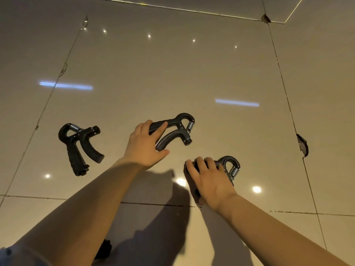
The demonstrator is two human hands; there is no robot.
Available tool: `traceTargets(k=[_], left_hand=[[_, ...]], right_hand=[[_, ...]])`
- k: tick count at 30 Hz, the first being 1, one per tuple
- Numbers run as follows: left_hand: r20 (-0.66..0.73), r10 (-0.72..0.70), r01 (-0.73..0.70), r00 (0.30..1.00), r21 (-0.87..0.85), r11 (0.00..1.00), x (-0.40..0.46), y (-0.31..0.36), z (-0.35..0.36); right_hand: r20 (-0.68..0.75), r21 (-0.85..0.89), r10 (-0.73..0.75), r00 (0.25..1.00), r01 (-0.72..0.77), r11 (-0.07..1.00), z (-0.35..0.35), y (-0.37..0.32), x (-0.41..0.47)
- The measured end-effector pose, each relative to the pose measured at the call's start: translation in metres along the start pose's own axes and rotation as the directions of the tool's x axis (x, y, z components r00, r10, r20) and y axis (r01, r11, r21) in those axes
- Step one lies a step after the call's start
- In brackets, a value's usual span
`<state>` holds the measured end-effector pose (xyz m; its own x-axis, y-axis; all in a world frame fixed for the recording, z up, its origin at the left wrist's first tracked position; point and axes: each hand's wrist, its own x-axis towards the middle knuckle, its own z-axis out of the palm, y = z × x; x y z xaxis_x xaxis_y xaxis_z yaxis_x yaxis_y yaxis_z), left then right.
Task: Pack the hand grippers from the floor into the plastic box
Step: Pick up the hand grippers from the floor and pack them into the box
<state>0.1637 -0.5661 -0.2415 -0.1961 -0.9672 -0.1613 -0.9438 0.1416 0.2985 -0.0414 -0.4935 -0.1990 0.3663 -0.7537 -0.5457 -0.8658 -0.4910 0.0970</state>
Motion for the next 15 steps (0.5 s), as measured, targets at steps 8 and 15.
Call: traceTargets(k=[8,15], left_hand=[[-0.076,-0.061,0.049,0.995,-0.153,0.987,-0.062,0.003,-0.018],[-0.319,0.229,-0.252,0.92,-0.033,0.967,-0.108,0.016,-0.066]], right_hand=[[0.007,0.017,-0.047,0.999,0.047,0.999,-0.006,0.003,-0.004],[-0.236,0.272,-0.012,0.972,0.078,0.959,-0.017,0.019,-0.026]])
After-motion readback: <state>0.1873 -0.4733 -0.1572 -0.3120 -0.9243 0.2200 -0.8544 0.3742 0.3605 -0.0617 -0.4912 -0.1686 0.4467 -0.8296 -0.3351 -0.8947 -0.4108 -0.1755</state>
